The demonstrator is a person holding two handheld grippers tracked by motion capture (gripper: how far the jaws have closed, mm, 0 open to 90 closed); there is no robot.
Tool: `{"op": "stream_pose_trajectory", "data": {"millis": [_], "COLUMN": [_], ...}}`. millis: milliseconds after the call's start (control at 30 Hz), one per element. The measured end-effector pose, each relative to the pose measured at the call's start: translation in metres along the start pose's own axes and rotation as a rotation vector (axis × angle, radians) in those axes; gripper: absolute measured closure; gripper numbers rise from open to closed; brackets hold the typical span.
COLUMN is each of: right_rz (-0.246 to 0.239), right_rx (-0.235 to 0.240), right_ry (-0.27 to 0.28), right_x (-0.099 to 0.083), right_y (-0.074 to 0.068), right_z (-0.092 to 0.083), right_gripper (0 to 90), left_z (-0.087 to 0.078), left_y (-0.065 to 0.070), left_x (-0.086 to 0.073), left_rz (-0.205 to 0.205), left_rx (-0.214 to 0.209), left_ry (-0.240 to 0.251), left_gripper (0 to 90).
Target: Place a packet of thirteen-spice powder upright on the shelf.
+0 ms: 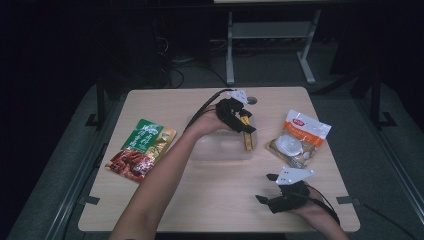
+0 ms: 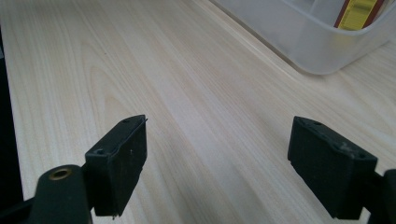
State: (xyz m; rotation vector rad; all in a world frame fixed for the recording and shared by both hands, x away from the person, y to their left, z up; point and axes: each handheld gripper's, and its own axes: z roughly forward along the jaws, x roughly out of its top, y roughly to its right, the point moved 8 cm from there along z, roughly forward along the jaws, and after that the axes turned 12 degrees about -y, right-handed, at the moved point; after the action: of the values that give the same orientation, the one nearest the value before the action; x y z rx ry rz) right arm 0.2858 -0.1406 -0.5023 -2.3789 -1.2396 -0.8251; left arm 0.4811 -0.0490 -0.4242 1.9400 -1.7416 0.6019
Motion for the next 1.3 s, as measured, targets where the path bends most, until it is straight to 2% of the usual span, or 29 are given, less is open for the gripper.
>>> {"op": "stream_pose_trajectory", "data": {"millis": [133,267,367,433,500,700,767,800,1100,1200,1300], "right_rz": [-0.002,0.001,0.0,-0.004,-0.002,-0.004,-0.005,-0.003,-0.001,0.005,0.005], "right_rx": [0.0,0.003,0.004,0.002,0.003,0.004,0.004,0.004,0.006,0.007,0.006], "right_ry": [-0.001,-0.003,-0.003,-0.001,-0.003,0.0,0.0,-0.001,-0.009,-0.01,-0.013], "right_x": [0.0,0.0,0.0,0.0,0.0,0.0,0.0,0.0,0.0,0.0,-0.001], "right_y": [0.0,-0.001,-0.001,0.0,-0.001,-0.001,-0.001,-0.001,-0.001,-0.002,-0.001], "right_z": [0.0,0.0,0.001,0.0,0.001,0.001,0.001,0.001,0.002,0.003,0.003], "right_gripper": [19.2,19.2,19.2,19.2,19.2,19.2,19.2,19.2,19.2,19.2,19.2], "left_z": [0.008,0.011,0.011,0.009,0.004,-0.02,-0.024,-0.03,-0.057,-0.066,-0.072], "left_y": [0.0,0.002,0.002,0.003,0.003,0.009,0.009,0.011,0.025,0.035,0.044], "left_x": [-0.001,0.002,0.003,0.005,0.006,0.005,0.003,-0.001,-0.026,-0.037,-0.048], "left_rz": [0.005,-0.002,-0.008,-0.021,-0.031,-0.058,-0.052,-0.067,-0.102,-0.118,-0.112], "left_rx": [-0.001,-0.005,0.0,0.002,0.002,0.021,0.029,0.037,0.076,0.085,0.096], "left_ry": [-0.019,-0.009,-0.004,0.004,0.013,0.047,0.041,0.045,0.037,0.035,0.025], "left_gripper": [31.0,30.1,27.1,21.8,17.8,13.5,12.9,13.0,12.9,13.0,13.0]}}
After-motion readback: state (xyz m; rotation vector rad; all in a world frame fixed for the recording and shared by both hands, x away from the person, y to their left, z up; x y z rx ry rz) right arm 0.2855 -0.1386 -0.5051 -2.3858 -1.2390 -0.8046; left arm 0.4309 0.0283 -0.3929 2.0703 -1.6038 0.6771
